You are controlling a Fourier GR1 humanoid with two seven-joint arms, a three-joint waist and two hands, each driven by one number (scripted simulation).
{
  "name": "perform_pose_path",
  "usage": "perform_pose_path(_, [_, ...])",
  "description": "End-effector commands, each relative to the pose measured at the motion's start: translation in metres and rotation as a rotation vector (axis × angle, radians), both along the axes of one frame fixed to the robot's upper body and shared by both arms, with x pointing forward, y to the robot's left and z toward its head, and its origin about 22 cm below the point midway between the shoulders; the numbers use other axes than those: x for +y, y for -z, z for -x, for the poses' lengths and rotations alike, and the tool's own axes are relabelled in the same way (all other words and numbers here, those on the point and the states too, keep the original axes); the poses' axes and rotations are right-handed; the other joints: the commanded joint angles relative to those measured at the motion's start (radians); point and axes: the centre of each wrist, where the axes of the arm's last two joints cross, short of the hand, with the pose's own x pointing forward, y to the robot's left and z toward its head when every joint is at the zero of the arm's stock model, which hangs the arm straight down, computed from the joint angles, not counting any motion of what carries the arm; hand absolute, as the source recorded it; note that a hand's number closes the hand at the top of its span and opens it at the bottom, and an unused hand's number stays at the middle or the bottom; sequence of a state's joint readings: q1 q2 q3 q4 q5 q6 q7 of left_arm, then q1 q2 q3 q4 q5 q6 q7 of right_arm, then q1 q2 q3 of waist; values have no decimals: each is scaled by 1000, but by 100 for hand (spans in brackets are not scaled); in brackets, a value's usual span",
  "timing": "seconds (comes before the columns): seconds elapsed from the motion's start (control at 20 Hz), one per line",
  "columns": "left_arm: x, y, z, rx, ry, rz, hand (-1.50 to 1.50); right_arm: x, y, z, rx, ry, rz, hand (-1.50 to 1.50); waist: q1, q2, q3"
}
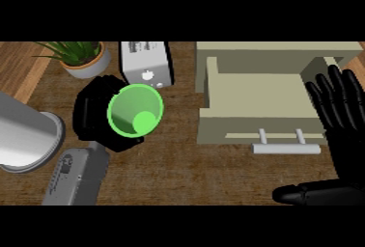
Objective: Pick up the cup, place it into the drawer and close the drawer
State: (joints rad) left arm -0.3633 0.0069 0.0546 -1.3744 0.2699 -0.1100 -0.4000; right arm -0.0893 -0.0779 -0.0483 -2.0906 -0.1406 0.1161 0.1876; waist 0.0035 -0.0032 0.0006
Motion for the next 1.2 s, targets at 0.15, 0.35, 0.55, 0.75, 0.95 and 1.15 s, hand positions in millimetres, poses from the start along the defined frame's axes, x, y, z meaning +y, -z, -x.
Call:
perform_pose_path(0.15, [-29,-71,-12,-29,-7,-27,150,-25,-3,8,-13,16,6,-150,-7,1,0])
perform_pose_path(0.35, [-75,-83,-26,-32,-11,-72,150,-27,-8,4,-30,-9,15,-150,-15,3,0])
perform_pose_path(0.55, [-85,-118,-50,-38,-16,-109,150,-27,10,0,-7,-18,6,-150,-14,4,0])
perform_pose_path(0.75, [-108,-128,-58,-22,8,-133,150,-27,5,-5,-2,0,-5,-150,-17,5,0])
perform_pose_path(0.95, [-120,-117,-68,15,30,-172,150,-10,-10,-6,-16,9,14,-150,-17,5,-1])
perform_pose_path(1.15, [-127,-125,-75,22,16,-211,150,-22,-1,11,-3,6,-6,-150,-16,4,0])
